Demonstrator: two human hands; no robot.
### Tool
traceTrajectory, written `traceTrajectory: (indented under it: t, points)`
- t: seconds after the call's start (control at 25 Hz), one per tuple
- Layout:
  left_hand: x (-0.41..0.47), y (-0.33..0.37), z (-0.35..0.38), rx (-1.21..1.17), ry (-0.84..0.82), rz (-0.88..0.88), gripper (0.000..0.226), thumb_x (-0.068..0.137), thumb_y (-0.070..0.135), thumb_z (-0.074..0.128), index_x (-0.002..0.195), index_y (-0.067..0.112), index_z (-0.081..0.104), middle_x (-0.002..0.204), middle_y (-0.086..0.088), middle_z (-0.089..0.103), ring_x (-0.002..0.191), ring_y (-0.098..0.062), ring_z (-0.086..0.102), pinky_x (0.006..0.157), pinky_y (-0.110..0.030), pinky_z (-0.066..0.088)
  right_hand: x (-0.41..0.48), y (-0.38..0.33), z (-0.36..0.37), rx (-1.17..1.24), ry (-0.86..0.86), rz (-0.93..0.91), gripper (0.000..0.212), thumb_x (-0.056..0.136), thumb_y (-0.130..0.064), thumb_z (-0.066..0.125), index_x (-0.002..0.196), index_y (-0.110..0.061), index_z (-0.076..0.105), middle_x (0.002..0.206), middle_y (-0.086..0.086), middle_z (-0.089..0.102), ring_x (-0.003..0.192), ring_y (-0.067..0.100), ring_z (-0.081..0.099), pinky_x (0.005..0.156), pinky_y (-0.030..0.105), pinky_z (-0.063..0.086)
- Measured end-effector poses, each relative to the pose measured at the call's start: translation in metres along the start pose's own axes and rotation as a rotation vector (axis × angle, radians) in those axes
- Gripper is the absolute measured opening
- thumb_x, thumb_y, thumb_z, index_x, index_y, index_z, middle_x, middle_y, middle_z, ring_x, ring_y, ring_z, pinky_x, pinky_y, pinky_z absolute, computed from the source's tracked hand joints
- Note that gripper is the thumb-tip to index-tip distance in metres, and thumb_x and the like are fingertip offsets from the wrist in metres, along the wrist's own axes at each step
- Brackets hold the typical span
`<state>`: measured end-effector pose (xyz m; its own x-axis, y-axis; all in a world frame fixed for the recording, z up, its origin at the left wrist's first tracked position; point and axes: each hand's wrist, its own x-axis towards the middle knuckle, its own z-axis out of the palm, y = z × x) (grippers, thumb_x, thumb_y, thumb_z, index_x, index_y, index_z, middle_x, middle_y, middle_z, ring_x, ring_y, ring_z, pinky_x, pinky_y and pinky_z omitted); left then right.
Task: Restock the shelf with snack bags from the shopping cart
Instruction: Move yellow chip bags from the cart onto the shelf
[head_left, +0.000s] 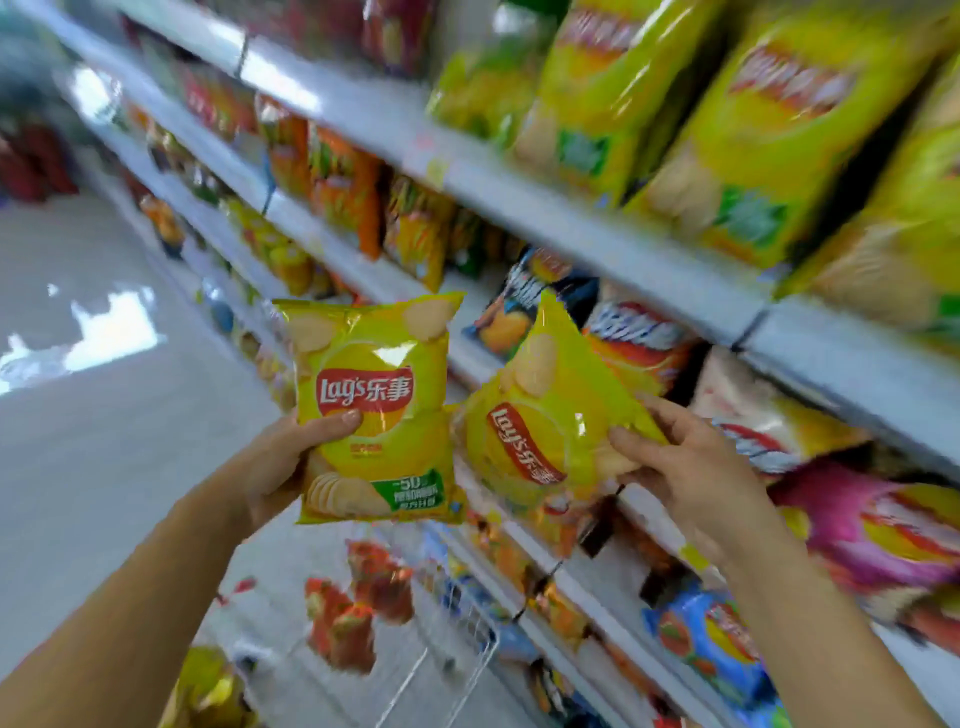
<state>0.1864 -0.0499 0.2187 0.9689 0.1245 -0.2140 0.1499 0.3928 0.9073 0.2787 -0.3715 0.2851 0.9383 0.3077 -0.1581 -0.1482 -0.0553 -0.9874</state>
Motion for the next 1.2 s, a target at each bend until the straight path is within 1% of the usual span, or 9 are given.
traceTrajectory:
  t: [0.12,0.24,0.36,0.56,0.6,0.72,0.96,1.08,1.2]
  points:
    - [0.001,0.053,0.059,0.042,-0.113,0.094,0.099,0.015,0.042,0.099,0.104,0.012,0.069,0.098,-0.014,0.076,0.08,-0.025,0.075,0.059,-0.032,0.06,-0.04,-0.065,-0.036,0.088,0.047,-0.144,0.066,0.05,-0.028,0.09,0.109,-0.013,0.066,0.089,0.012,0.073,0.063,0.015,0.066,0.053,0.027,0.056]
    - [0.0,0.087,0.123,0.083,-0.215,0.196,0.108,0.014,0.045,0.098,0.11,0.009,0.065,0.097,-0.013,0.076,0.081,-0.024,0.075,0.06,-0.032,0.06,-0.077,-0.109,-0.081,0.23,0.089,-0.278,0.031,0.08,-0.008,0.064,0.111,-0.014,0.064,0.081,0.004,0.072,0.056,0.008,0.064,0.043,0.018,0.048]
    - [0.001,0.105,0.189,0.084,-0.302,0.291,0.106,0.015,0.045,0.098,0.109,0.009,0.065,0.099,-0.013,0.076,0.082,-0.024,0.075,0.061,-0.031,0.06,-0.108,-0.143,-0.134,0.267,0.142,-0.362,0.038,0.087,0.003,0.05,0.12,-0.013,0.061,0.08,-0.001,0.073,0.058,0.006,0.064,0.047,0.015,0.049]
    - [0.003,0.112,0.286,0.121,-0.427,0.358,0.103,0.024,0.049,0.098,0.114,0.013,0.065,0.105,-0.013,0.075,0.089,-0.026,0.074,0.066,-0.033,0.06,-0.149,-0.199,-0.221,0.26,0.306,-0.468,0.065,0.039,-0.015,0.075,0.102,-0.01,0.065,0.071,-0.002,0.072,0.049,0.004,0.061,0.038,0.012,0.042]
    - [0.003,0.112,0.297,0.117,-0.433,0.365,0.103,0.024,0.049,0.097,0.115,0.014,0.065,0.106,-0.013,0.075,0.09,-0.027,0.074,0.065,-0.033,0.06,-0.154,-0.207,-0.235,0.262,0.338,-0.462,0.058,0.041,-0.014,0.076,0.098,-0.01,0.064,0.068,-0.002,0.071,0.046,0.003,0.059,0.036,0.011,0.04]
    - [0.006,0.108,0.318,0.108,-0.42,0.379,0.111,0.025,0.051,0.096,0.124,0.015,0.06,0.112,-0.014,0.073,0.095,-0.029,0.073,0.067,-0.035,0.06,-0.15,-0.223,-0.282,0.284,0.452,-0.437,0.011,0.087,-0.001,0.053,0.086,-0.01,0.06,0.06,-0.001,0.063,0.038,0.002,0.051,0.033,0.011,0.033]
    - [0.012,0.105,0.345,0.161,-0.451,0.369,0.112,0.026,0.053,0.096,0.126,0.018,0.059,0.115,-0.012,0.072,0.101,-0.03,0.071,0.072,-0.038,0.061,-0.076,-0.247,-0.336,0.31,0.549,-0.471,0.023,0.095,0.003,0.038,0.096,-0.01,0.057,0.047,-0.006,0.06,0.036,0.001,0.049,0.036,0.012,0.032]
    - [0.01,0.107,0.362,0.203,-0.46,0.386,0.105,0.024,0.056,0.095,0.119,0.022,0.062,0.112,-0.008,0.073,0.101,-0.027,0.071,0.077,-0.038,0.06,-0.034,-0.253,-0.35,0.208,0.589,-0.524,0.031,0.09,0.006,0.045,0.114,-0.009,0.057,0.066,0.004,0.06,0.051,0.008,0.053,0.046,0.015,0.04]
    - [0.01,0.106,0.378,0.231,-0.472,0.401,0.101,0.026,0.059,0.093,0.116,0.024,0.064,0.11,-0.006,0.074,0.1,-0.025,0.072,0.079,-0.036,0.058,-0.004,-0.247,-0.356,0.199,0.539,-0.548,0.03,0.089,0.005,0.049,0.11,-0.015,0.057,0.077,0.006,0.061,0.068,0.015,0.056,0.06,0.02,0.049]
